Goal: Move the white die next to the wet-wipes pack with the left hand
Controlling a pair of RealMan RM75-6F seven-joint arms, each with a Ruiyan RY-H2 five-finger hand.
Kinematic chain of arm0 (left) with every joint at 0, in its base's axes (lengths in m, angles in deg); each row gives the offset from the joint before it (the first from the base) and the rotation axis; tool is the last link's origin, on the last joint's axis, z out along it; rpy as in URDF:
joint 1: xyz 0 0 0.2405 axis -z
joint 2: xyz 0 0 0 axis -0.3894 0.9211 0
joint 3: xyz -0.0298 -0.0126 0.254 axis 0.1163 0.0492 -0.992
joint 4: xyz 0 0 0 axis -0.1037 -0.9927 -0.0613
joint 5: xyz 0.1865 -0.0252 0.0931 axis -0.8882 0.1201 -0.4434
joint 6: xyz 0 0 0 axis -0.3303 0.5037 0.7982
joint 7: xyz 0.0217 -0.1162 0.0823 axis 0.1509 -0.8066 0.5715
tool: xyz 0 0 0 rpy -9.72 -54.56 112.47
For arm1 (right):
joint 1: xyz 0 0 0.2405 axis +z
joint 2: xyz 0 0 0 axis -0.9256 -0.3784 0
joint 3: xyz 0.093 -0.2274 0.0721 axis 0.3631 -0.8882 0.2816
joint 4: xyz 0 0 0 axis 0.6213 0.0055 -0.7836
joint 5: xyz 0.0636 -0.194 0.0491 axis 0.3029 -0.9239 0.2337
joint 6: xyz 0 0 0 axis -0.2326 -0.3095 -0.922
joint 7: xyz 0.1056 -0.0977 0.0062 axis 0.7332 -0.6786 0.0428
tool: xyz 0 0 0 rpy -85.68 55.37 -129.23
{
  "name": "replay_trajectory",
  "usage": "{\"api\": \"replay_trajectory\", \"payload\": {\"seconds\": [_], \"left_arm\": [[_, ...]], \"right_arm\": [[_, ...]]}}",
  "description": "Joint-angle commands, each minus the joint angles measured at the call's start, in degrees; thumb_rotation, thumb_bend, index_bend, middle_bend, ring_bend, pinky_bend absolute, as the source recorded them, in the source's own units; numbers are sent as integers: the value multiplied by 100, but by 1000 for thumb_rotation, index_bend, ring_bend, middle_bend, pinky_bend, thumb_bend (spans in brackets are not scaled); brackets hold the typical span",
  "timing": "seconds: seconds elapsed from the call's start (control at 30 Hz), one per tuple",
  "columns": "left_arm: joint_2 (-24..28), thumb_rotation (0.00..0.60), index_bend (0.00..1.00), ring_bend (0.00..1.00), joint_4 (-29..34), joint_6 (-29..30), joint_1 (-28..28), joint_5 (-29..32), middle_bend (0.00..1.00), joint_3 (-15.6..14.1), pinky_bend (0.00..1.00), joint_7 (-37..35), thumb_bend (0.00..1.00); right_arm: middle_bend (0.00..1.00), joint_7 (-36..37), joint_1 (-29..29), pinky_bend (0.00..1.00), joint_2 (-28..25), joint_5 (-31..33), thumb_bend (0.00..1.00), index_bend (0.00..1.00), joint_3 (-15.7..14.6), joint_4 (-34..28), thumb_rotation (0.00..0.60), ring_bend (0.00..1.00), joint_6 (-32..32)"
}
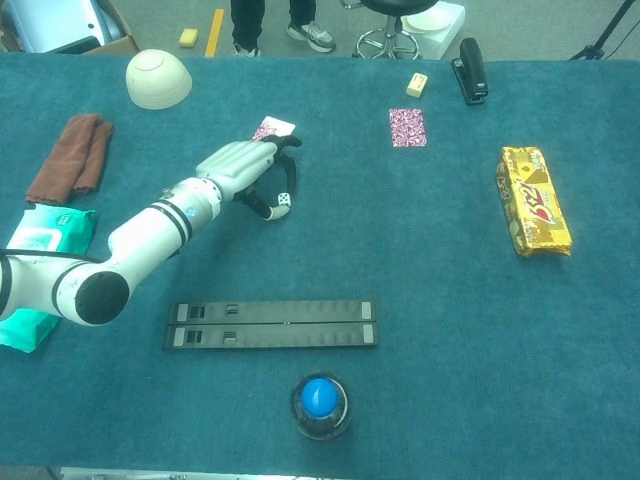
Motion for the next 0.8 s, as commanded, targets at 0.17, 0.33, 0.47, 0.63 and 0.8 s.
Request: {"api": "replay_trajectory", "payload": {"seconds": [0.17, 0.33, 0.47, 0.63, 0.8], "left_arm": [[-8, 600, 565, 53, -9, 36, -2, -21, 87, -6, 214, -19, 295], [-13, 600, 592, 54, -4, 66, 1, -55, 96, -20, 215, -30, 295], [-5, 600, 596, 54, 23, 85, 10, -73, 97, -21, 215, -19, 295], [33, 600, 607, 54, 113, 123, 4, -85, 99, -31, 214, 35, 295], [132, 600, 611, 54, 296, 227, 11, -137, 101, -20, 215, 138, 295]], "right_arm": [[403, 24, -5, 419, 6, 1, 0, 442, -1, 20, 600, 355, -2], [403, 33, -8, 419, 3, -1, 0, 442, 1, 22, 600, 355, 2], [403, 37, -12, 419, -1, -1, 0, 442, 1, 21, 600, 355, 6], [403, 43, -11, 419, -1, 5, 0, 442, 6, 25, 600, 355, 2], [403, 65, -13, 419, 3, 1, 0, 441, 5, 35, 600, 355, -1]]}}
